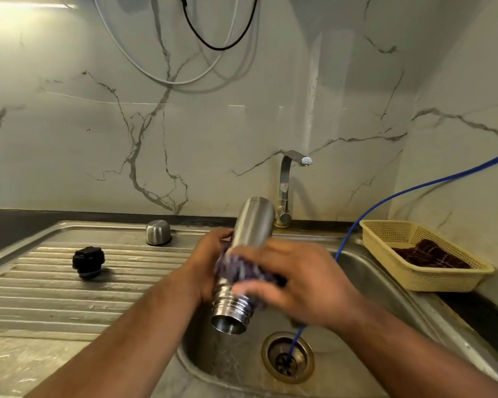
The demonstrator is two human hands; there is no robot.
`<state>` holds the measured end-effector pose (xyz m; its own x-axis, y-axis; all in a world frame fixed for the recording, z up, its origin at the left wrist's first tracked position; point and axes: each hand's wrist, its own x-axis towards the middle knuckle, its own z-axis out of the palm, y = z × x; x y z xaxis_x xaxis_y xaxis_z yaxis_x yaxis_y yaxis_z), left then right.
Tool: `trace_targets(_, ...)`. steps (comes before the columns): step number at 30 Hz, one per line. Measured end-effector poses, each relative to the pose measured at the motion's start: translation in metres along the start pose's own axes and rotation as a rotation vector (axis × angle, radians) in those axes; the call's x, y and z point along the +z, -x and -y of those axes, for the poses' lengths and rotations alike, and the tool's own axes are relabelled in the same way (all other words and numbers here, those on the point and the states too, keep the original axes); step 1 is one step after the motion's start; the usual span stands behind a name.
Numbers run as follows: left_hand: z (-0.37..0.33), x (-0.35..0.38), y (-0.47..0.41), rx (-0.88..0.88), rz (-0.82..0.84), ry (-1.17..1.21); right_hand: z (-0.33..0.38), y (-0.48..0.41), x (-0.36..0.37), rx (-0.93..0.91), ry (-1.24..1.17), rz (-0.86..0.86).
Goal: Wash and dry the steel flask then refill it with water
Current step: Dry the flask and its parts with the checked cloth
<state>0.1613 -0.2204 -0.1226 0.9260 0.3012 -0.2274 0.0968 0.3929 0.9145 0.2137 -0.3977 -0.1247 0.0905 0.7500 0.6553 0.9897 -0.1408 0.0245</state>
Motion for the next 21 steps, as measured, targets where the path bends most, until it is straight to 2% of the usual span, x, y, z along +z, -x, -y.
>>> trace_targets(2,-0.003,0.001,0.001,0.05,-0.04,0.076,0.009,0.0,0.0,-0.217,0.021,0.079)
trace_targets(3,-0.003,0.0,0.003,0.054,-0.023,0.071,0.008,-0.001,0.0,-0.238,0.025,0.081)
trace_targets(5,-0.001,0.001,0.004,0.02,0.015,-0.016,0.001,-0.002,-0.002,-0.035,-0.023,0.018)
trace_targets(7,0.0,0.002,0.012,-0.068,0.138,-0.002,-0.01,0.0,-0.005,0.2,-0.061,-0.084)
trace_targets(8,0.001,0.003,0.013,-0.063,0.161,-0.005,-0.013,0.002,-0.005,0.218,-0.033,-0.12)
trace_targets(10,-0.001,0.005,0.014,-0.035,0.167,-0.005,-0.007,0.001,-0.005,0.088,-0.006,-0.11)
trace_targets(13,-0.005,0.001,0.016,0.028,0.132,0.047,0.012,0.0,-0.003,-0.26,0.02,-0.011)
trace_targets(14,-0.005,0.001,0.017,0.032,0.141,0.053,0.01,-0.001,-0.003,-0.296,0.04,-0.01)
trace_targets(16,-0.007,0.001,0.018,-0.006,0.209,0.086,-0.008,-0.001,-0.004,-0.138,0.017,-0.109)
trace_targets(19,-0.003,0.002,0.019,-0.046,0.366,0.063,-0.045,0.003,-0.013,0.355,-0.056,-0.309)
trace_targets(21,0.001,0.001,0.017,-0.055,0.404,0.017,-0.059,0.006,-0.016,0.5,-0.033,-0.386)
